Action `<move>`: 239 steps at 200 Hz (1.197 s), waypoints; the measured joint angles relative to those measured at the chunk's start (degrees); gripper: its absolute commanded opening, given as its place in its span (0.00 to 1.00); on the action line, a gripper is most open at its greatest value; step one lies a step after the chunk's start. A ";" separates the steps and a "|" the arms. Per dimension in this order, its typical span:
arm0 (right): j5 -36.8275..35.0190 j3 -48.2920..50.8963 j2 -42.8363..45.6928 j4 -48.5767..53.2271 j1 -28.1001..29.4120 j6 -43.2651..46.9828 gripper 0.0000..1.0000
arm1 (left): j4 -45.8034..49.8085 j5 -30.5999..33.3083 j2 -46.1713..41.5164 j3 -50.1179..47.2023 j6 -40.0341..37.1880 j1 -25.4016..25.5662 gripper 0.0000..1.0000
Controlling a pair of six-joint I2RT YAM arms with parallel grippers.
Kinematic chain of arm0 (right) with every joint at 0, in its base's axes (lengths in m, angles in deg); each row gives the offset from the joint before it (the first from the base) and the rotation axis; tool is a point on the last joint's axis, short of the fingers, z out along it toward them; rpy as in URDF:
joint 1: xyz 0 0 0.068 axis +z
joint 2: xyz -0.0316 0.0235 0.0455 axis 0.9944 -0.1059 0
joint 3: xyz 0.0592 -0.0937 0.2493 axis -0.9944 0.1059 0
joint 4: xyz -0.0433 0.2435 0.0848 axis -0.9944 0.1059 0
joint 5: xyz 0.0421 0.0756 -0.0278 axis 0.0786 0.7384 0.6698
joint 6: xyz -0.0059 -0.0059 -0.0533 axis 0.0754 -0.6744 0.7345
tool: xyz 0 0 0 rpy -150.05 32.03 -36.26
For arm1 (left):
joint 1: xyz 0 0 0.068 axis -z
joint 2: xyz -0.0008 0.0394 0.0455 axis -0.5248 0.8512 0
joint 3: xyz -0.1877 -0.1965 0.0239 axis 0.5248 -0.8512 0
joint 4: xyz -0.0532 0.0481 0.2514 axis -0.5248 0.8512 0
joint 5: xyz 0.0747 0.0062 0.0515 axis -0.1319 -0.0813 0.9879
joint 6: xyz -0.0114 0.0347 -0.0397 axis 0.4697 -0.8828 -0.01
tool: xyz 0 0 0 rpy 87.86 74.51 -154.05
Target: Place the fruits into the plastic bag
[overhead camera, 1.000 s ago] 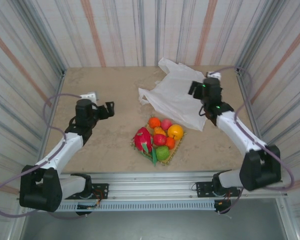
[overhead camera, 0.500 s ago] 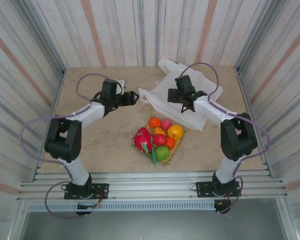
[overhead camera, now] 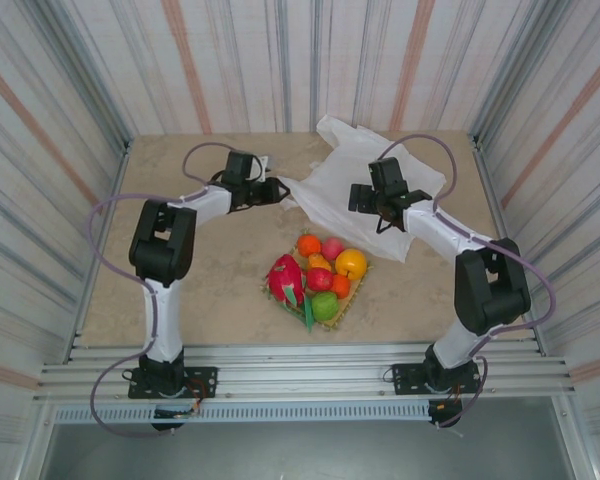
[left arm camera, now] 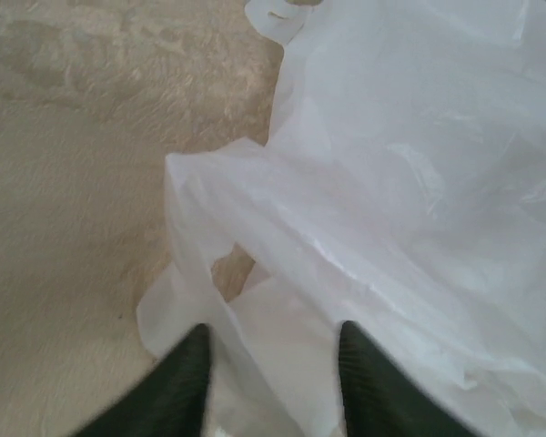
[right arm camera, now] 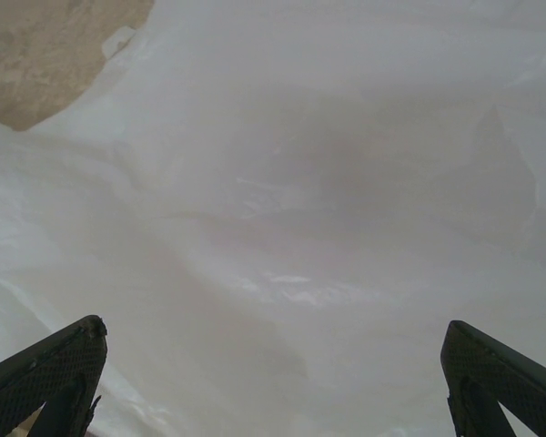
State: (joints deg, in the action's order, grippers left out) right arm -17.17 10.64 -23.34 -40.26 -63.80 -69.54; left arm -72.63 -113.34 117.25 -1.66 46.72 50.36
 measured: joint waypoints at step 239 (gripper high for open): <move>15.28 -12.76 0.35 27.10 -18.43 8.81 0.90 | -15.87 -2.56 -10.45 -5.53 -13.18 32.41 0.64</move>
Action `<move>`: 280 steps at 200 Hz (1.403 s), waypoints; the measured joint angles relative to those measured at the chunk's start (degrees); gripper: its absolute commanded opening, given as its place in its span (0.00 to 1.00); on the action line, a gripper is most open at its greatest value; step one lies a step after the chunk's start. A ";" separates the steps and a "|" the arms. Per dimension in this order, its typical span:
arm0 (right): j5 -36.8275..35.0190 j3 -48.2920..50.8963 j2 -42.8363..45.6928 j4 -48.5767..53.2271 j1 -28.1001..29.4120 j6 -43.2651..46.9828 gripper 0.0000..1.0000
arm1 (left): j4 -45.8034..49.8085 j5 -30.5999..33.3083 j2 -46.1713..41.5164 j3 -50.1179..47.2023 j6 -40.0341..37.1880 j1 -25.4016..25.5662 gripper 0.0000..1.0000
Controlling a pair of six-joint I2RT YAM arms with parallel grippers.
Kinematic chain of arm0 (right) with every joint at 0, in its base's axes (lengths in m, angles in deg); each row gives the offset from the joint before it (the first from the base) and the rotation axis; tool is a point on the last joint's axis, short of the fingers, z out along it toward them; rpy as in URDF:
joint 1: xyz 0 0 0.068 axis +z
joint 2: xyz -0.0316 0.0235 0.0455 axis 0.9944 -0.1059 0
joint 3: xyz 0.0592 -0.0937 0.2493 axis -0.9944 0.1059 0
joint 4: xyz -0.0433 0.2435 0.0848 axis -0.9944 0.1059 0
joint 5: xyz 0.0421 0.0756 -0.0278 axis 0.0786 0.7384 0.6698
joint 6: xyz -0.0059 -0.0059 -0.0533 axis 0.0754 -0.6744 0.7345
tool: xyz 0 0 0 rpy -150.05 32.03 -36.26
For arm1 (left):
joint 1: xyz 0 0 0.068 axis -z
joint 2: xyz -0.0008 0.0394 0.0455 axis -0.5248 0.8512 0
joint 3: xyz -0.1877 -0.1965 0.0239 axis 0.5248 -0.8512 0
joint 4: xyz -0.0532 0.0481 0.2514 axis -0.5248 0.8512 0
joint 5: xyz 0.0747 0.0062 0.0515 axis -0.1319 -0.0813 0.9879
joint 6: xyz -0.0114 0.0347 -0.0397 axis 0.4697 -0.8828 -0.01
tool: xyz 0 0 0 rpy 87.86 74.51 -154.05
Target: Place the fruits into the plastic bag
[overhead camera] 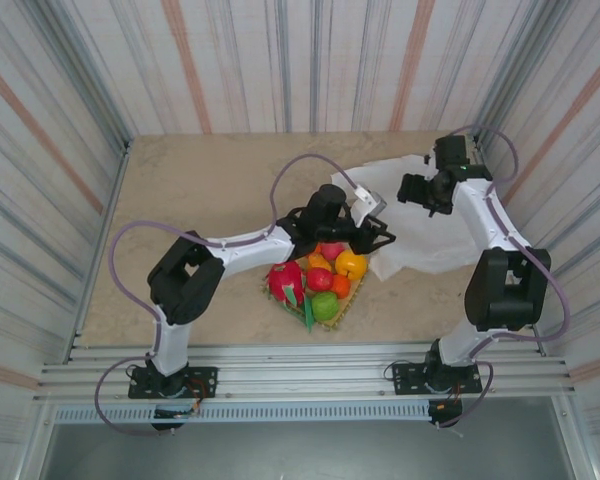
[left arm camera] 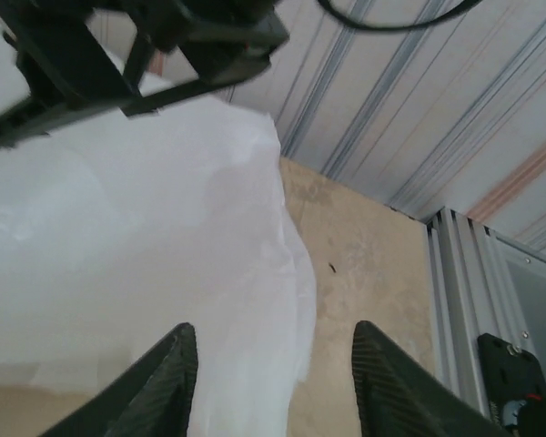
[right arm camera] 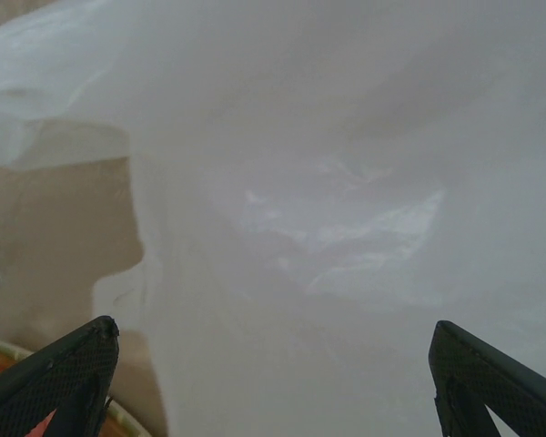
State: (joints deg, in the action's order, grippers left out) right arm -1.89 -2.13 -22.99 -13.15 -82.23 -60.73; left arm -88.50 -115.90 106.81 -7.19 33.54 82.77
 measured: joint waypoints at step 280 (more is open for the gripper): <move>-33.38 -5.09 -19.96 9.77 22.32 10.60 0.87 | 8.68 12.13 -47.19 -36.63 13.22 -16.22 0.86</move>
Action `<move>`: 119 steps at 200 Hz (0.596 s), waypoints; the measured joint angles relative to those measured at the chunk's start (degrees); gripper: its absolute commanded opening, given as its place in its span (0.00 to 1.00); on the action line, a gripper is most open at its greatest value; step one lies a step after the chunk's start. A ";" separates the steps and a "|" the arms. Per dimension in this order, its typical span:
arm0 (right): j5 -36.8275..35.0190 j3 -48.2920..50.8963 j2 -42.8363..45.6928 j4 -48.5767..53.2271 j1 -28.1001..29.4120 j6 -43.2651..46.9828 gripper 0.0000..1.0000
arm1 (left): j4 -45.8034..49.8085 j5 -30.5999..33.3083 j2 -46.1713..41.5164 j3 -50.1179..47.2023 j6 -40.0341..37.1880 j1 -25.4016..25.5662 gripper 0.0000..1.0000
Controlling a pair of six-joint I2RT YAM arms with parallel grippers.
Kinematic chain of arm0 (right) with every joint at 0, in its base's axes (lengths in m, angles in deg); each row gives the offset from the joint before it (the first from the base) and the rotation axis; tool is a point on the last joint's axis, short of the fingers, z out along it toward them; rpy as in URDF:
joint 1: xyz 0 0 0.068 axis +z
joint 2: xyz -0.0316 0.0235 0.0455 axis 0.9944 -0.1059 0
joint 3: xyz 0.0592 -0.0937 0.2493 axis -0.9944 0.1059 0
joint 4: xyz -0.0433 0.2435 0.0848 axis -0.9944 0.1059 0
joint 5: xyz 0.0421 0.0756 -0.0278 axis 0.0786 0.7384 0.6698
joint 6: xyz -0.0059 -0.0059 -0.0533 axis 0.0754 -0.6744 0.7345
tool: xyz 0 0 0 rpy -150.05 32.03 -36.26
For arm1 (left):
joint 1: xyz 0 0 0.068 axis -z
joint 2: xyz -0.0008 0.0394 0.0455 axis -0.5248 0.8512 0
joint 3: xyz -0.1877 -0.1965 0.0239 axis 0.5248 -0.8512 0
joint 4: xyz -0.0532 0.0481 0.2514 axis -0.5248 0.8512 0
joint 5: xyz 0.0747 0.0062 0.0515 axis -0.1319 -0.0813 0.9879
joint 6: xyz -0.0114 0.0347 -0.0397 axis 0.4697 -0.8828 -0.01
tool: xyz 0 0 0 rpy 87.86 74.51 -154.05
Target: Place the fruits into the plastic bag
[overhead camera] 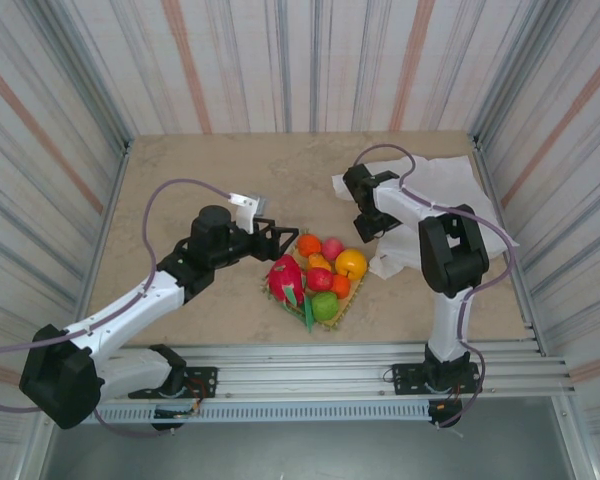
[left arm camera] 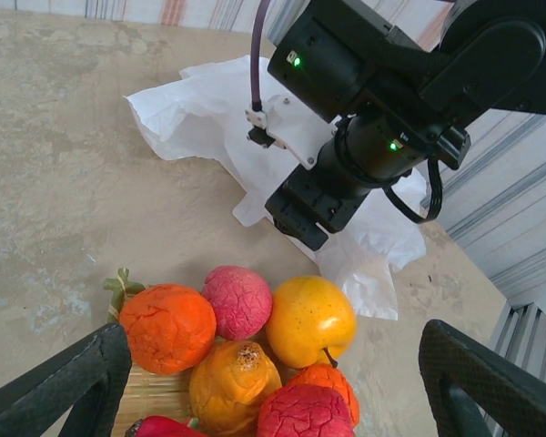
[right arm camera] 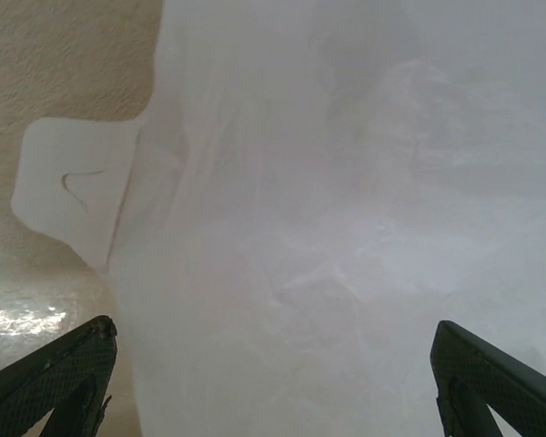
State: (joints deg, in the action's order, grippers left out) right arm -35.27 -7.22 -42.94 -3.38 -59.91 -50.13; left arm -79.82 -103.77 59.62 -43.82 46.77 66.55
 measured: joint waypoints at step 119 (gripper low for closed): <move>-5.44 -1.84 -1.77 1.64 0.24 1.84 0.31 | -1.27 -0.07 0.46 -0.74 1.05 -0.28 0.86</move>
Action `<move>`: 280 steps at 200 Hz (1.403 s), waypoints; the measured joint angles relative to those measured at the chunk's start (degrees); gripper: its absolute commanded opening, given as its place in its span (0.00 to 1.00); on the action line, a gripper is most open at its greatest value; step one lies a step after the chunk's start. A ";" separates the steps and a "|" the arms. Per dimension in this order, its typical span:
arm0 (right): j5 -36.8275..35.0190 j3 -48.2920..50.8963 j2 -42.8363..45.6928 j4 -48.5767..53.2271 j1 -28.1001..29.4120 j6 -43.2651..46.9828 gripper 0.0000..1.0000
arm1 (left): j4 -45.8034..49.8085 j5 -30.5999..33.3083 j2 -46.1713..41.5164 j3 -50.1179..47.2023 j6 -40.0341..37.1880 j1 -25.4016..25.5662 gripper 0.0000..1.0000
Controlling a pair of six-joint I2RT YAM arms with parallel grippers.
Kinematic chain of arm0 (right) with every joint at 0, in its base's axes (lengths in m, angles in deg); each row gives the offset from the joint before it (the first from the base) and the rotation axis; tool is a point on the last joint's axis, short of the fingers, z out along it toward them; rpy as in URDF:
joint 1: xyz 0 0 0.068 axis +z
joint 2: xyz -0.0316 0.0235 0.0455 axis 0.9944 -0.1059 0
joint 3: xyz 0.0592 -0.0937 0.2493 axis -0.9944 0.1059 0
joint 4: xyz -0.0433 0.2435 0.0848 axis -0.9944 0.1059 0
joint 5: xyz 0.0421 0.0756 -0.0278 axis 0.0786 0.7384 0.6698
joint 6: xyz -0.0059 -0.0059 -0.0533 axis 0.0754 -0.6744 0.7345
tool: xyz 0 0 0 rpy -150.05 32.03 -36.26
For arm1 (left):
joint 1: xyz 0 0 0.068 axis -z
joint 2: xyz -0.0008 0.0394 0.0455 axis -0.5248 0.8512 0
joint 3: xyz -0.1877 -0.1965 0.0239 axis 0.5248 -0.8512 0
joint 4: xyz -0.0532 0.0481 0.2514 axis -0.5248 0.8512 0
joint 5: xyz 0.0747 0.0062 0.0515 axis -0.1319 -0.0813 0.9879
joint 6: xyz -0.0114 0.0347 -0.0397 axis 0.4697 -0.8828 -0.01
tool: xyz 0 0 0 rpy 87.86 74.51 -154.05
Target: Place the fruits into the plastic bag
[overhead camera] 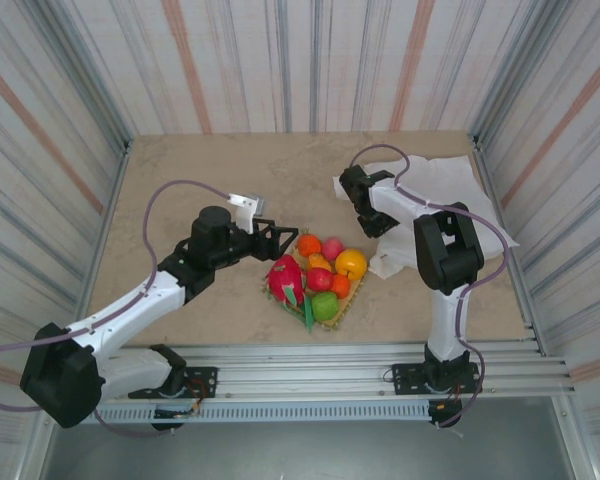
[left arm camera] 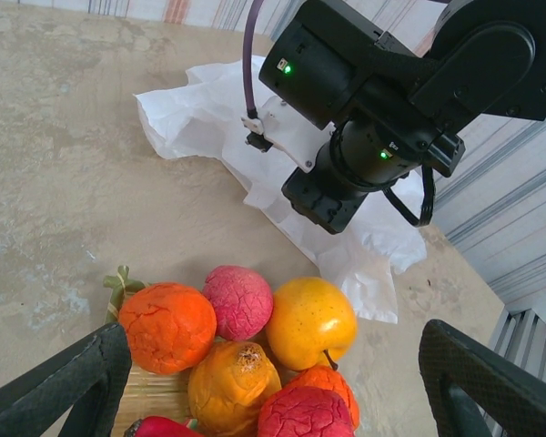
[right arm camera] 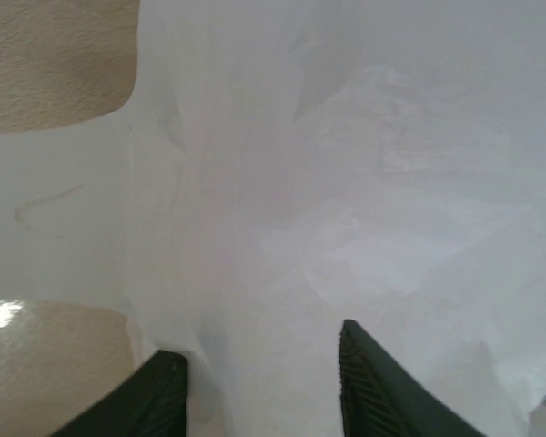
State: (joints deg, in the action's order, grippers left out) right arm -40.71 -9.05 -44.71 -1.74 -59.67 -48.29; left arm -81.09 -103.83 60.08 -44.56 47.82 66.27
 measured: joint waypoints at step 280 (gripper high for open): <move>32.89 11.39 39.01 -5.27 -22.34 -9.01 0.00 | 37.07 0.55 38.21 37.20 -8.22 0.37 0.87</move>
State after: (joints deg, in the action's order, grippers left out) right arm -7.81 2.33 -5.70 -7.01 -82.01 -57.30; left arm -44.02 -103.29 98.28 -7.36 39.60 66.64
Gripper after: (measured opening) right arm 0.045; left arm 0.876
